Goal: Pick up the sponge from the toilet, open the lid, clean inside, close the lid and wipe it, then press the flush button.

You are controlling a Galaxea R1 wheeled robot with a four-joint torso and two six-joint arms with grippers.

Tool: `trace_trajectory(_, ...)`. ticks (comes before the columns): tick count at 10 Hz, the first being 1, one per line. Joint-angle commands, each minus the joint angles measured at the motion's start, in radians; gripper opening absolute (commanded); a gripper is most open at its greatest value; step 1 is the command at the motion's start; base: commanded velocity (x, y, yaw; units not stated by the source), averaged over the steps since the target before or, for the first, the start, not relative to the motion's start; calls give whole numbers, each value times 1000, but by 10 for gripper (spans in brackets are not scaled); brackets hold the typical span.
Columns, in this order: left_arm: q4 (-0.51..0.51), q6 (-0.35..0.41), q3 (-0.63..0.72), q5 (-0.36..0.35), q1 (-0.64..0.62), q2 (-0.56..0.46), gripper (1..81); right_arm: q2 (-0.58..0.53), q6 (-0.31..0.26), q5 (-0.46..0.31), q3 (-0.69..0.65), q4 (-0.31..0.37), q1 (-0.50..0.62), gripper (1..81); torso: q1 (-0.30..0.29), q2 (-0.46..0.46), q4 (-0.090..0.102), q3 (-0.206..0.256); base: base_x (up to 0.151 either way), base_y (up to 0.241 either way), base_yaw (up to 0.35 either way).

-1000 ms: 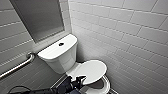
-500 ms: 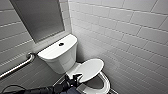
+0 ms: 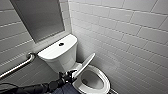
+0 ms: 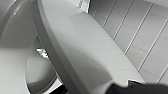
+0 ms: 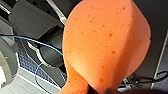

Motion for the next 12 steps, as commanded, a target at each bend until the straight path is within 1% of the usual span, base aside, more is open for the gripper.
trace_trajectory(1,33,-12,-38,-42,-212,-49,811,-6,-3,-85,35,-14,-51,10,0,0,0,0,0,0,0)
trace_trajectory(2,33,-27,-73,-38,-247,-56,811,-1,-4,-83,30,-14,-58,10,0,0,0,0,0,0,0)
trace_trajectory(4,35,-34,-110,-34,-307,-82,811,-2,-4,-68,44,-20,-73,10,0,0,0,0,0,0,0)
trace_trajectory(7,38,-34,-190,-34,-321,-138,811,-15,-4,-63,67,-17,-81,10,0,0,0,0,0,0,0)
trace_trajectory(8,70,-35,-195,-40,-320,-156,811,-24,-4,-45,81,-20,-84,10,0,0,0,0,0,0,0)
trace_trajectory(9,99,-38,-170,-46,-320,-179,811,-33,-4,-43,96,-22,-84,10,0,0,0,0,0,0,0)
trace_trajectory(11,162,-40,-102,-129,-306,-277,811,-50,-15,-42,124,-23,-90,10,0,0,0,0,0,0,0)
trace_trajectory(12,188,-40,-75,-134,-295,-311,811,-61,-18,-42,124,-20,-93,10,0,0,-1,0,0,0,0)
